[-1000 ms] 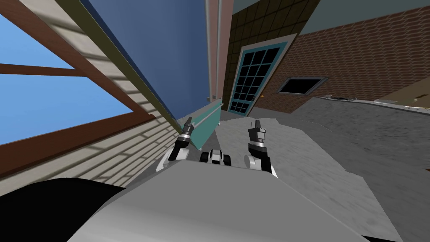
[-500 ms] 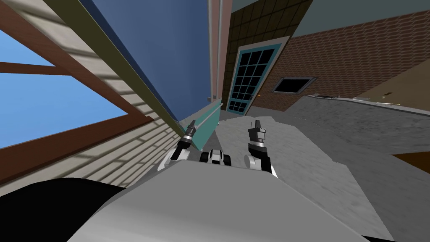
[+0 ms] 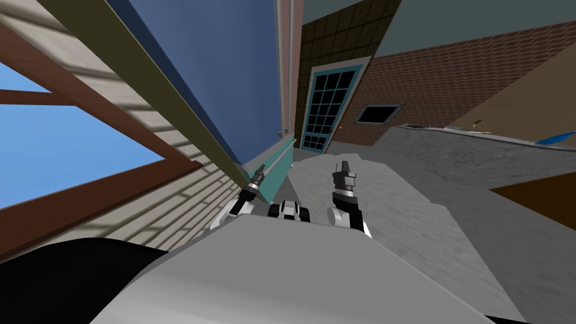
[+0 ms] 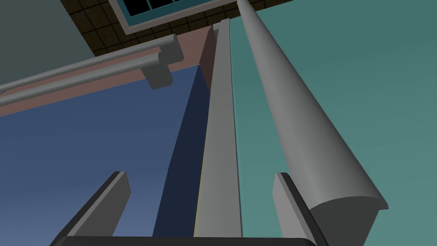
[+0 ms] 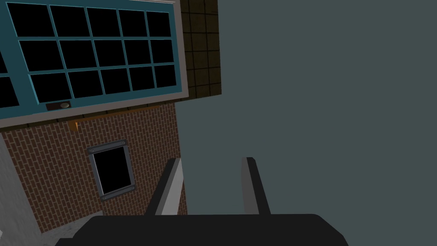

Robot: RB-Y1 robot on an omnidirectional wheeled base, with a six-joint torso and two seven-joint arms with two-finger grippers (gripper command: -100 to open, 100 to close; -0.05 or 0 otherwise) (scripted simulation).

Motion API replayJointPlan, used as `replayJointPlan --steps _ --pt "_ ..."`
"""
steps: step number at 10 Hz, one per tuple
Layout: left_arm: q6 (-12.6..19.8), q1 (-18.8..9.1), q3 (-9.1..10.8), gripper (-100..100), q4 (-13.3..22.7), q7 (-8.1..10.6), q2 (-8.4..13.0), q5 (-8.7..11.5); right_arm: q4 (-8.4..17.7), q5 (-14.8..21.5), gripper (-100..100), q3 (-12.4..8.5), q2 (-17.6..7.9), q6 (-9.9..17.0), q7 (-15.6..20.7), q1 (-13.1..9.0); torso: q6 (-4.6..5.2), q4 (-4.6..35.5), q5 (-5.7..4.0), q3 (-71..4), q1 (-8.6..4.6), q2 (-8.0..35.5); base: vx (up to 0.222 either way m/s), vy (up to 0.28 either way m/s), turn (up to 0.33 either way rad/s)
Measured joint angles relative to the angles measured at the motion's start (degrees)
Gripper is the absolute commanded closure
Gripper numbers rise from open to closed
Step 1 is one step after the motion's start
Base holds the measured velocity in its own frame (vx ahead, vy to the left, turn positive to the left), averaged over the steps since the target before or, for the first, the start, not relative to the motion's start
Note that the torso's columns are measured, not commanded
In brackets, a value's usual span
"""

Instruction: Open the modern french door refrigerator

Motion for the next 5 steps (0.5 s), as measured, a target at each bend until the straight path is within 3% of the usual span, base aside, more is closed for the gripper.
replayJointPlan --steps 2,5 --pt "1.05 -0.2 -0.4 -100 0.34 0.61 1.61 0.23 0.0 0.0 0 0.0 0.01 0.0 0.0 0.0 -0.22 -0.06 0.05 -0.01 0.24 -0.04 -0.006 0.039 -0.045" --pt "1.88 0.08 -1.29 -100 0.95 0.35 1.77 -0.45 0.0 0.0 0 0.0 0.0 0.0 0.0 0.01 -0.14 -0.05 0.07 0.13 0.23 0.21 -0.006 0.049 -0.055"
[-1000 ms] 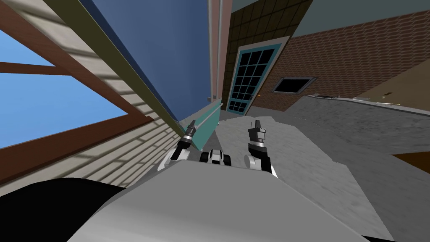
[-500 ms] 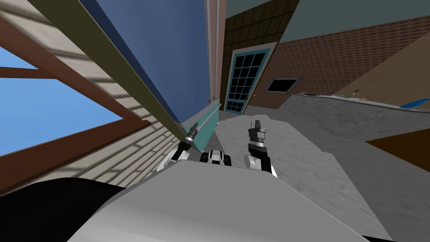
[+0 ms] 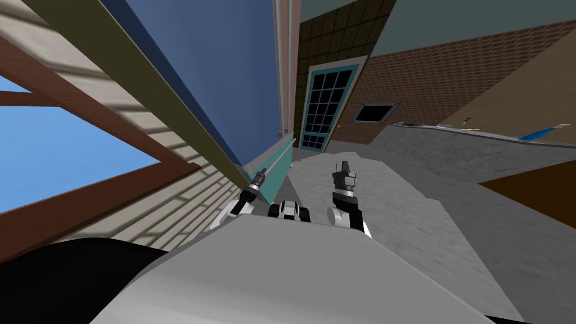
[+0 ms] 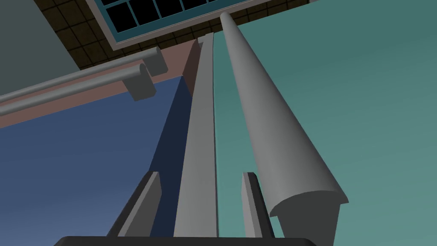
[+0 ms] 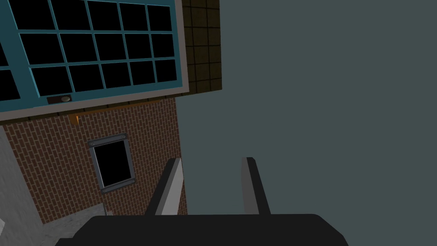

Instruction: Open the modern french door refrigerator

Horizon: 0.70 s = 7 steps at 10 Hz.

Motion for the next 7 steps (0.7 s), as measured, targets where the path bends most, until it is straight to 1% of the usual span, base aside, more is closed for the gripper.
replayJointPlan --steps 1,2,4,6,7 --pt "0.82 0.13 -0.36 -100 -0.09 0.16 0.68 -0.02 0.0 0.0 0 0.0 0.0 0.0 0.0 0.0 -0.04 0.01 0.01 0.01 0.09 0.01 -0.017 0.071 -0.087" --pt "1.78 0.11 -0.95 -100 -0.07 0.08 0.76 -0.39 0.0 0.0 0 0.0 0.0 0.0 0.0 0.0 -0.05 0.0 0.02 0.04 0.06 0.06 -0.01 0.045 -0.047" --pt "1.82 0.47 -1.19 -100 0.32 0.24 1.27 -0.33 0.0 0.0 0 0.0 0.01 0.0 0.0 0.01 -0.26 0.09 -0.08 0.09 0.01 0.18 -0.003 0.024 -0.03" --pt "2.47 -0.33 -1.3 -100 1.46 0.7 2.62 -0.13 0.0 0.0 0 0.0 0.0 0.0 0.0 0.0 -0.18 0.04 0.01 0.06 0.21 0.08 -0.018 0.022 -0.065" --pt "2.86 -0.44 -1.48 -100 1.44 0.66 2.54 -0.4 0.0 0.0 0 0.0 0.0 0.0 0.0 0.0 -0.19 -0.1 0.06 0.05 0.14 0.07 -0.014 0.017 -0.049"
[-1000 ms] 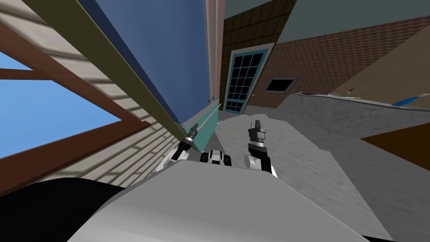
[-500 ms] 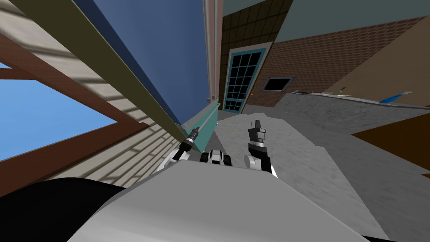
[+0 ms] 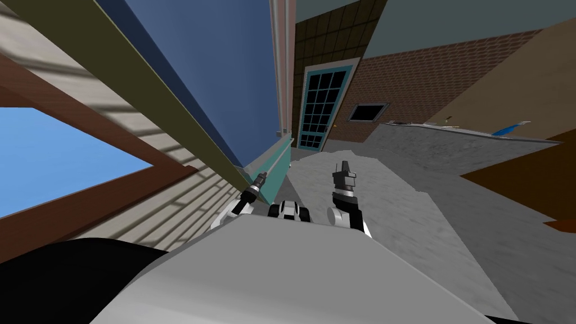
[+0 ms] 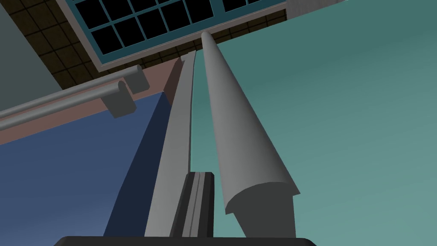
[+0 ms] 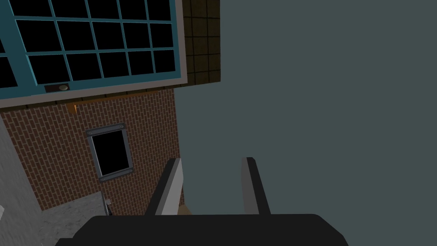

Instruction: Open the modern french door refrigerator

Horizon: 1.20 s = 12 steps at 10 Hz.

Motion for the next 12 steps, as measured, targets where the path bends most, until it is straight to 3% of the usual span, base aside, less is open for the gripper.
replayJointPlan --steps 3,5,9,11,12 --pt "1.26 0.15 -0.17 -100 -0.78 0.28 1.08 0.18 0.0 0.0 0 0.0 0.0 0.0 0.0 0.0 0.02 -0.03 0.01 -0.01 0.01 -0.05 -0.002 0.003 -0.008" --pt "1.82 0.17 -0.63 -100 -1.11 -0.21 0.15 -0.42 0.0 0.0 0 0.0 0.0 0.0 0.0 0.0 0.15 -0.05 0.01 -0.02 -0.14 -0.07 0.002 -0.003 0.009" --pt "0.65 -0.14 -0.28 -100 -0.72 -0.06 0.39 -0.21 0.0 0.0 0 0.0 0.0 0.0 0.0 0.0 0.27 0.12 -0.08 -0.1 -0.18 -0.16 0.008 -0.013 0.016" --pt "1.22 -0.14 -0.39 -100 -3.13 -0.05 0.95 -0.46 0.0 0.0 0 0.01 0.01 0.0 0.0 0.01 0.24 0.15 -0.18 -0.27 -0.2 -0.41 0.016 -0.027 0.056" --pt "1.01 -0.35 -0.35 100 -3.63 -0.04 0.94 -0.47 0.0 0.0 0 0.0 0.0 0.0 0.0 0.0 0.42 0.14 -0.1 -0.3 -0.13 -0.49 0.005 -0.002 -0.055"
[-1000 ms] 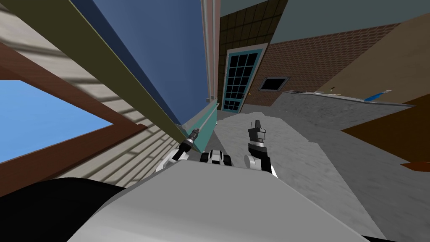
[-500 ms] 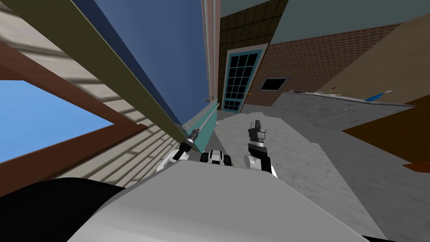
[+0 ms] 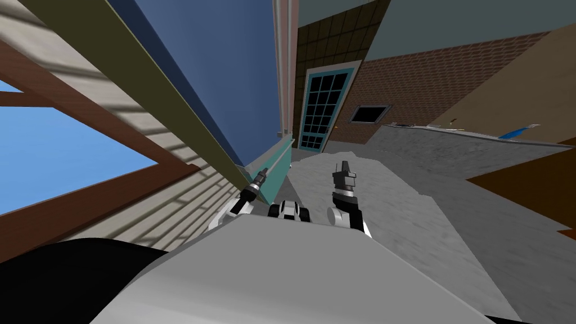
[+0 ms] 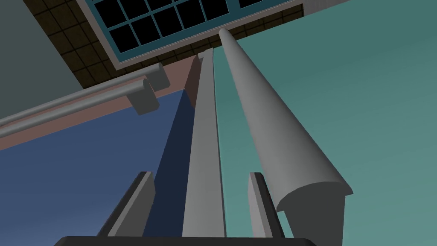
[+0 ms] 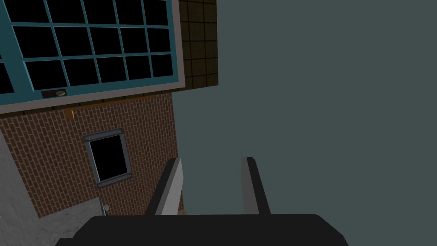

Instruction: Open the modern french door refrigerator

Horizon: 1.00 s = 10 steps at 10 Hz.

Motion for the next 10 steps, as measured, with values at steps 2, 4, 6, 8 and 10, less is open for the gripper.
replayJointPlan --steps 2,4,6,8,10 --pt "0.09 0.72 0.04 100 1.53 -0.06 -0.28 0.03 0.0 0.0 0 -0.01 -0.01 0.0 0.0 0.0 0.11 0.39 -0.25 0.13 -0.39 0.37 -0.016 0.019 -0.055" --pt "-0.29 0.55 -0.24 -100 1.95 0.59 -0.77 0.94 0.0 0.0 0 0.0 0.0 0.0 0.0 -0.01 0.18 0.35 -0.26 0.26 -0.61 0.51 -0.042 0.06 -0.103" --pt "-0.69 0.37 -1.13 -100 2.4 1.82 -1.81 2.19 0.0 0.0 0 -0.01 -0.01 0.0 0.0 0.0 -0.11 0.23 -0.14 0.28 -0.25 0.56 -0.035 0.096 -0.002" --pt "-1.26 0.0 -1.74 -100 2.7 2.8 -2.52 3.32 0.0 0.0 0 -0.01 -0.01 0.0 0.0 0.0 -0.33 0.05 -0.02 0.35 0.01 0.63 -0.013 0.073 -0.006" --pt "-1.45 -0.31 -2.02 -100 0.88 2.91 -2.45 3.22 0.0 0.0 0 0.0 0.0 0.0 0.0 0.01 -0.29 0.1 -0.18 0.22 -0.34 0.42 0.023 -0.03 0.079"
